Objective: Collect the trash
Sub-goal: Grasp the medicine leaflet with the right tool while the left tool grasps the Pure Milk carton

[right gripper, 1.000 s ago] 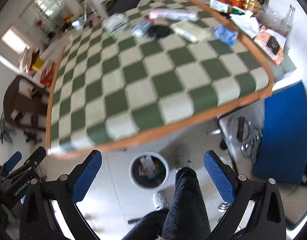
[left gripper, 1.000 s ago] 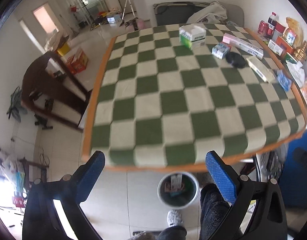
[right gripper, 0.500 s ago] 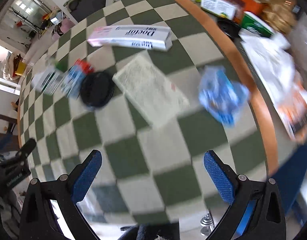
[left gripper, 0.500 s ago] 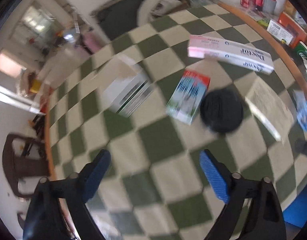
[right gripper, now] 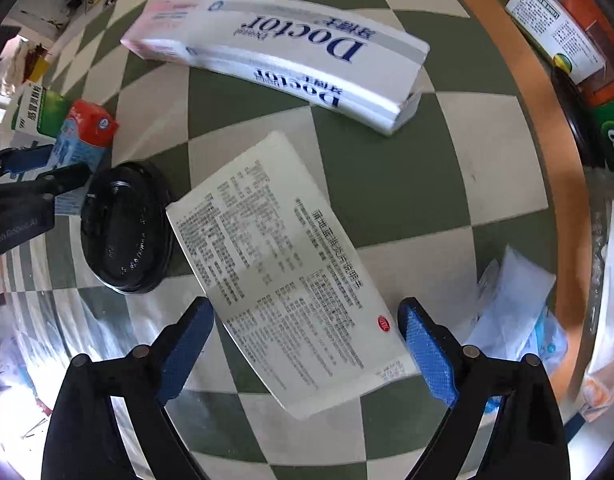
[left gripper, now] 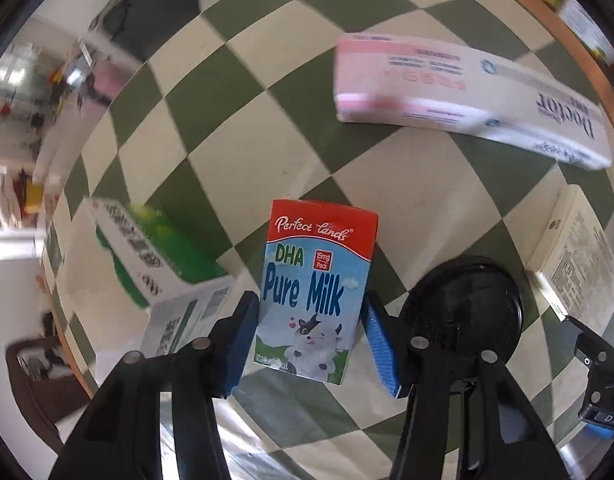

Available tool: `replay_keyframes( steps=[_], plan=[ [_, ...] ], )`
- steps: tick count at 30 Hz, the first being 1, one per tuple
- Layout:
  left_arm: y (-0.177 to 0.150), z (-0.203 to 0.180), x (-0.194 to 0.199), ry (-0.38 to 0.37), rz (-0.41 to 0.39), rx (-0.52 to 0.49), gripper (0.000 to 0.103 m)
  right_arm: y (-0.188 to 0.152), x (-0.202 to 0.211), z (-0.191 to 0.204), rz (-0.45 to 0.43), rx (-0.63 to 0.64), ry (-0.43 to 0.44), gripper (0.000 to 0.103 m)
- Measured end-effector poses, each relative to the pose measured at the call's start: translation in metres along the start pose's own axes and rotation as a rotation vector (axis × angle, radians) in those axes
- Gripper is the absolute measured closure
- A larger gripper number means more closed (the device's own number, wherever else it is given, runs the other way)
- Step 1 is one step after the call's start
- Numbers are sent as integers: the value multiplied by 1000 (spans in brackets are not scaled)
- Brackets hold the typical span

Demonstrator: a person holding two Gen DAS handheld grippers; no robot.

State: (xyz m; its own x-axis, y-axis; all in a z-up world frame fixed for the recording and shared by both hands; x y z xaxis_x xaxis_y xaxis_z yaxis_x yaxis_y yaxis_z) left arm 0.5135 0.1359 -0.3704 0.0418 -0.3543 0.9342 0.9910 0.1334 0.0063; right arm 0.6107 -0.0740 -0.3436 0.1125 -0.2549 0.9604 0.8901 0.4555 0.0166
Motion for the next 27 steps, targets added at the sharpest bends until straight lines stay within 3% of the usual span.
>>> replay_keyframes(
  steps=[4,8,12,16,19,27],
  plan=[
    [-19,9,-2,-4,55,118,54,0,4,-11,-22,-75,21,14],
    [-36,16,-2,17,47,214,54,5,-1,-11,11,-78,4,10],
    [-41,15,0,21,38,236,54,14,-10,5,-1,18,-123,10],
    [-55,18,9,30,11,258,54,13,-3,6,-49,27,-124,20],
    [-59,25,20,31,-11,285,55,11,-1,5,-49,8,-105,20],
    [-106,33,66,12,-97,365,55,-21,33,10,-113,-45,14,20]
  ],
)
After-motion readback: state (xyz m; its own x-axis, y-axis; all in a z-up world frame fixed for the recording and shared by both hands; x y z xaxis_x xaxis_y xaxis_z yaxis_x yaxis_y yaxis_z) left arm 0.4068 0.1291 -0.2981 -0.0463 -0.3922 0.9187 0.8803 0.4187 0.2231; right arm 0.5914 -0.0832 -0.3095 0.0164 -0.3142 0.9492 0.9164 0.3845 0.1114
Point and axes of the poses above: each gripper's, at about its wrist camera, not at the fingertips, and x roughly against the way its jaws point, z to its left, y to its top, the point moved 1 cm from there along -x, roughly the way its jaws point, and after that the axes turned 9 degrees about y, right-handed, at the moved point
